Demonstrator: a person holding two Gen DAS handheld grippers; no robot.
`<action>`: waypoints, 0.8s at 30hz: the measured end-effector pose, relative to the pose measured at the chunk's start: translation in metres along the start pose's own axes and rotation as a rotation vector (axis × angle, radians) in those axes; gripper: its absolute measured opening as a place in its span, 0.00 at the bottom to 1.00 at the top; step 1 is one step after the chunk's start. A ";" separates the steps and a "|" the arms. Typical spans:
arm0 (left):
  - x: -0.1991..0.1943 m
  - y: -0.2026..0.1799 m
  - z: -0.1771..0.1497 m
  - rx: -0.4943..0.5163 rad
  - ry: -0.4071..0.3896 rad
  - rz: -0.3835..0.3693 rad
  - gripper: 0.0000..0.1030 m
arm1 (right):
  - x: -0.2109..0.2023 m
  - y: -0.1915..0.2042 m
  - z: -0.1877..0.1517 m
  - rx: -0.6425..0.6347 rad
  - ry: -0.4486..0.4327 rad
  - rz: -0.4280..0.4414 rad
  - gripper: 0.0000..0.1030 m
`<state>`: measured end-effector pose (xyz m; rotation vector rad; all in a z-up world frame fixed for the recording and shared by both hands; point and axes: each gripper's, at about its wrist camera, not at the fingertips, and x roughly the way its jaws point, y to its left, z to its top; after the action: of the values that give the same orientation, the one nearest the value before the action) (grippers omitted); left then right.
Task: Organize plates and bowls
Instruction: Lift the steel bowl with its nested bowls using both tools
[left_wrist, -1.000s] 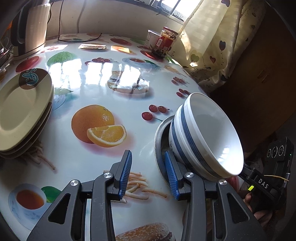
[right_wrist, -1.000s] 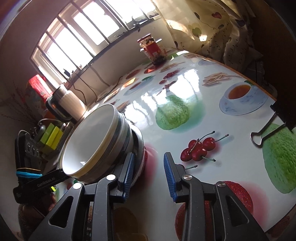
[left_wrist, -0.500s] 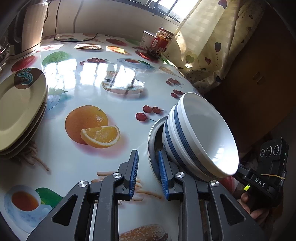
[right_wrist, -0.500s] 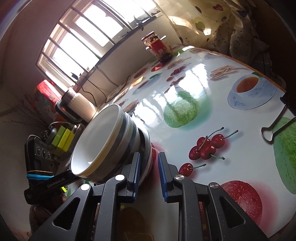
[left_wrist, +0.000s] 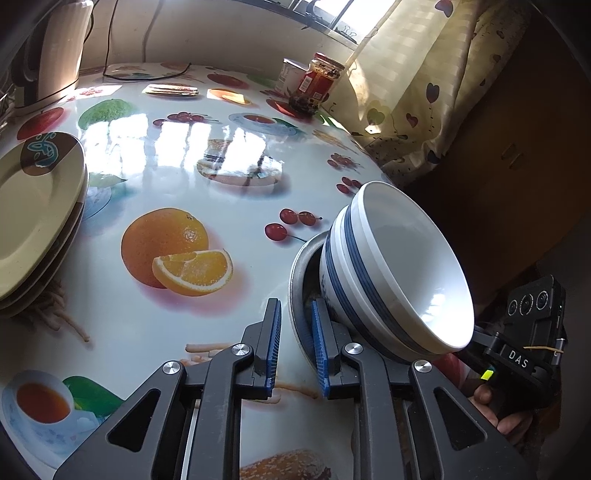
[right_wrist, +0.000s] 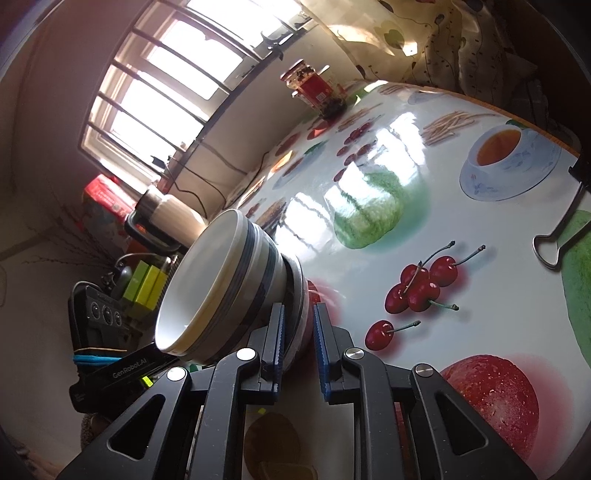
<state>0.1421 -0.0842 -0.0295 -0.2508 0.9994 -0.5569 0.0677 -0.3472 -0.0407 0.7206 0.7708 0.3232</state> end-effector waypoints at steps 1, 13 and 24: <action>0.000 0.000 -0.001 -0.001 -0.002 0.000 0.16 | 0.000 -0.001 0.000 0.009 0.002 0.008 0.16; -0.001 0.001 0.000 -0.002 -0.010 -0.017 0.13 | -0.001 -0.002 -0.001 0.022 -0.002 0.044 0.10; -0.003 -0.001 -0.001 0.006 -0.013 -0.011 0.13 | -0.003 0.000 -0.001 0.012 -0.007 0.047 0.10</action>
<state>0.1393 -0.0838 -0.0275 -0.2546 0.9837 -0.5675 0.0647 -0.3483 -0.0402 0.7516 0.7503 0.3589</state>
